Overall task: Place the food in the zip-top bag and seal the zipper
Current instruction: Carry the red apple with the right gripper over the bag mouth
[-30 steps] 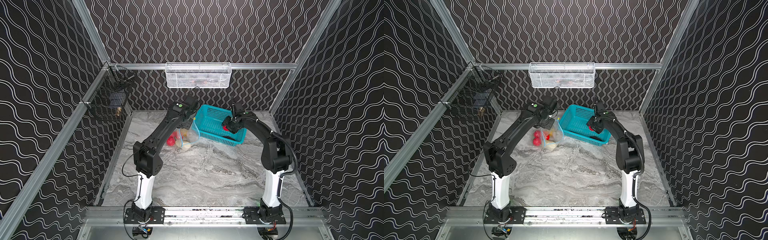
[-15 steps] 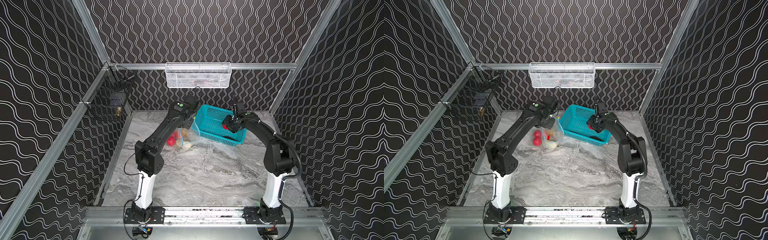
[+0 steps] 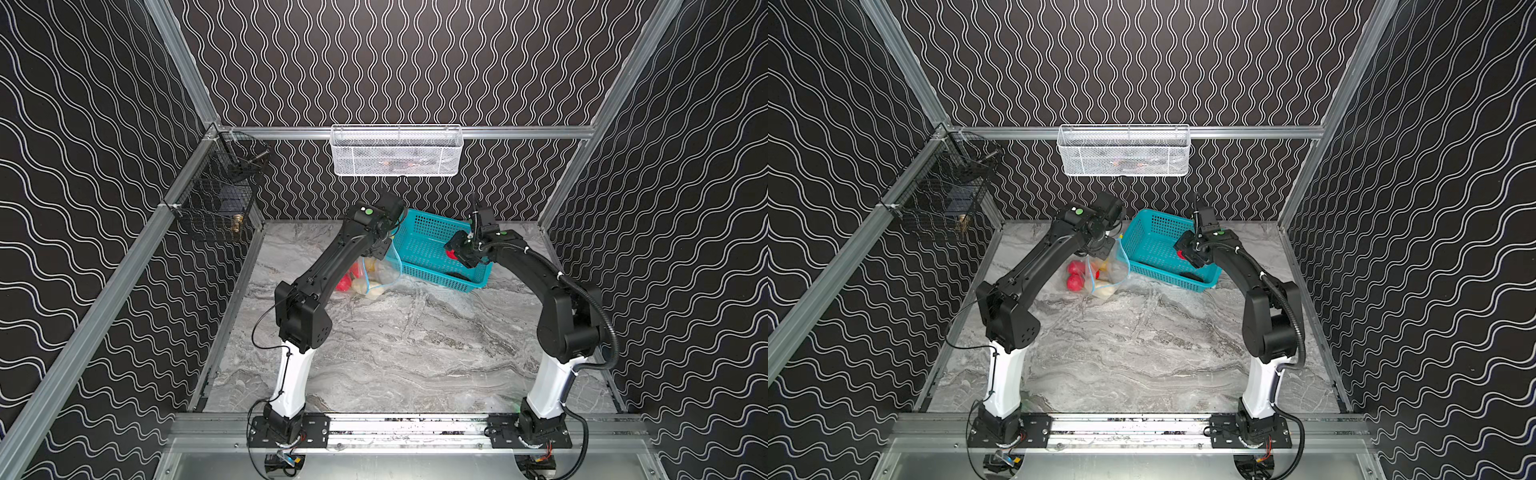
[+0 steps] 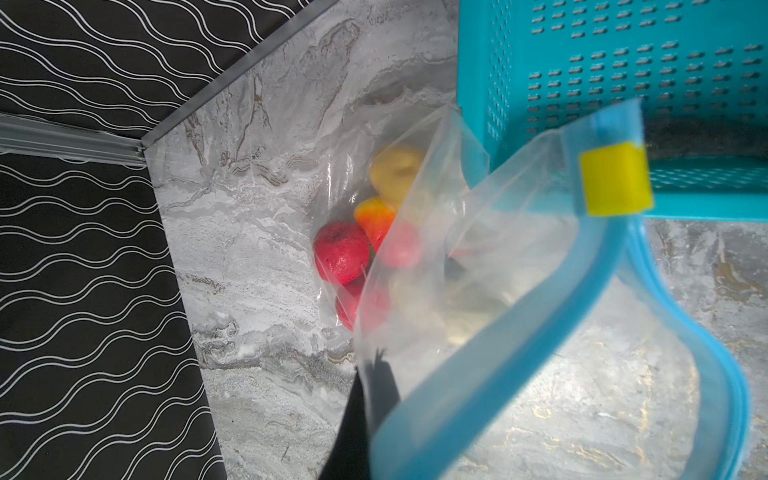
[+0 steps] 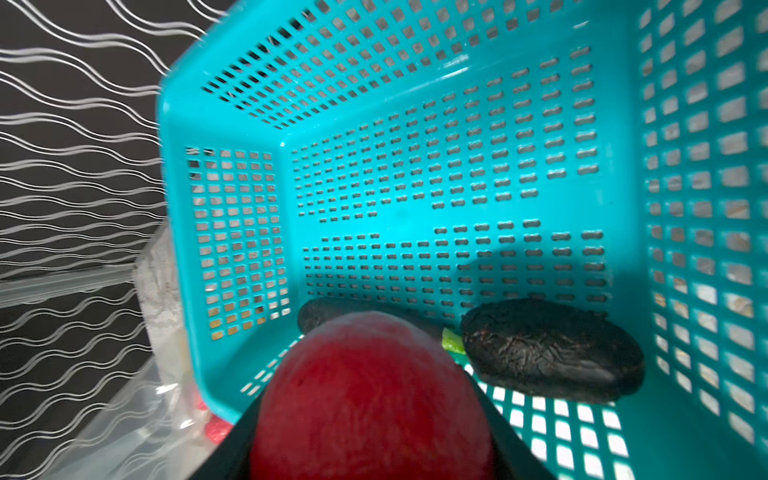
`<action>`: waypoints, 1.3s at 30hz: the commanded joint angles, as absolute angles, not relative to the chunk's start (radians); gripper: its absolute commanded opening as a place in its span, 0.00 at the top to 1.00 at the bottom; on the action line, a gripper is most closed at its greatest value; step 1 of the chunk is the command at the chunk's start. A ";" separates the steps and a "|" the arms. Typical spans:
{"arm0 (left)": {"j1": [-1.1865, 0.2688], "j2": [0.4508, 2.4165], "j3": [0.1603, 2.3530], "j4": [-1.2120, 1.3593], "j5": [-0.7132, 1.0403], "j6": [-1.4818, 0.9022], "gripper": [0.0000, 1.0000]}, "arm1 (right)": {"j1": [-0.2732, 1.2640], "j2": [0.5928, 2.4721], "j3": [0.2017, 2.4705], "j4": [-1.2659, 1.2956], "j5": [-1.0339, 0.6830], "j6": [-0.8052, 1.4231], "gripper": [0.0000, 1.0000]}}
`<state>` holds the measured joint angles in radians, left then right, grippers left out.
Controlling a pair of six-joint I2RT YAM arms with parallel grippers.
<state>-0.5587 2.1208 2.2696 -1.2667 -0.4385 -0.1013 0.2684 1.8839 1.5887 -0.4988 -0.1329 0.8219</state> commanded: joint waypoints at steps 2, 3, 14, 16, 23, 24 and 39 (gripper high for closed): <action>-0.561 2.113 2.271 -1.265 -0.421 -0.100 1.00 | 0.276 1.853 1.594 -0.452 -0.139 0.838 0.50; -0.561 2.113 2.270 -1.266 -0.422 -0.100 1.00 | 0.278 1.846 1.592 -0.449 -0.140 0.840 0.50; -0.562 2.082 2.226 -1.242 -0.422 -0.093 1.00 | 0.338 1.783 1.598 -0.458 -0.071 0.845 0.50; -0.563 2.085 2.233 -1.248 -0.423 -0.095 1.00 | 0.351 1.780 1.598 -0.451 -0.082 0.850 0.50; -0.563 2.100 2.256 -1.263 -0.420 -0.095 1.00 | 0.410 1.750 1.599 -0.440 -0.070 0.852 0.50; -0.563 2.107 2.267 -1.270 -0.417 -0.095 1.00 | 0.419 1.743 1.597 -0.435 -0.068 0.854 0.50; -0.566 2.102 2.266 -1.266 -0.421 -0.095 1.00 | 0.526 1.736 1.612 -0.397 -0.083 0.859 0.49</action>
